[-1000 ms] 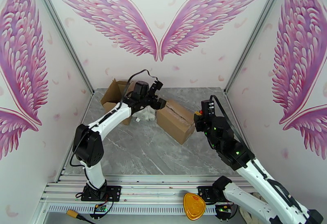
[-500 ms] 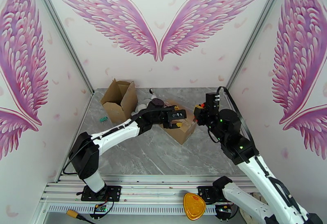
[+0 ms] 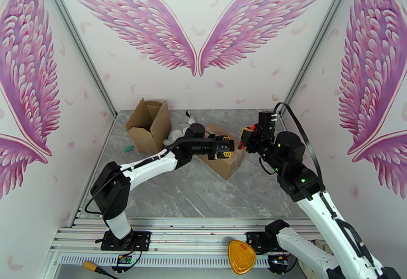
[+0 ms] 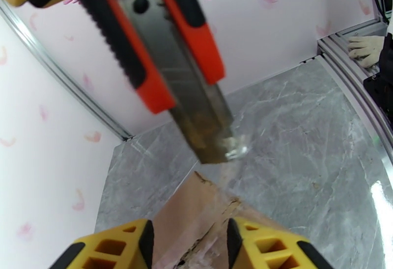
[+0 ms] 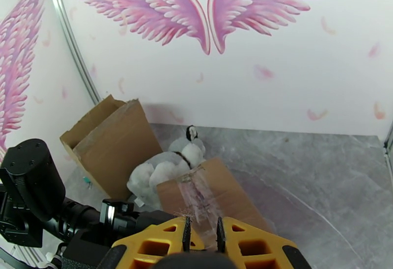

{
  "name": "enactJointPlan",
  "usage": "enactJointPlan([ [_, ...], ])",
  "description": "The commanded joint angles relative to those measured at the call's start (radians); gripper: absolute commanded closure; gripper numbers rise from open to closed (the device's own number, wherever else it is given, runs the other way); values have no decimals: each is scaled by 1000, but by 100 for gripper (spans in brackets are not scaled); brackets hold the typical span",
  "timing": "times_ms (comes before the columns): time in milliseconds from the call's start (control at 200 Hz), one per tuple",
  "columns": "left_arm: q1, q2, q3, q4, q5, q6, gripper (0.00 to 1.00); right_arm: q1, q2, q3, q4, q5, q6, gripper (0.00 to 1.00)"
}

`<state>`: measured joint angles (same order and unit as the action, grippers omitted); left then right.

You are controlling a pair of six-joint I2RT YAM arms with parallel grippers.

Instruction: Unpack the express box

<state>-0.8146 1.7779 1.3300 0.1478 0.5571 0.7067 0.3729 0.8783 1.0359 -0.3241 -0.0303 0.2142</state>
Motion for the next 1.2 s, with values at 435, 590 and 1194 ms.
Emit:
enactJointPlan([
  [435, -14, 82, 91, 24, 78, -132, 69, -14, 4, 36, 86, -19, 30, 100],
  [590, -14, 72, 95, -39, 68, -92, 100, -18, -19, 24, 111, 25, 22, 100],
  [1194, 61, -234, -146, -262, -160, -35, 66, -48, -7, -4, 137, 151, -32, 100],
])
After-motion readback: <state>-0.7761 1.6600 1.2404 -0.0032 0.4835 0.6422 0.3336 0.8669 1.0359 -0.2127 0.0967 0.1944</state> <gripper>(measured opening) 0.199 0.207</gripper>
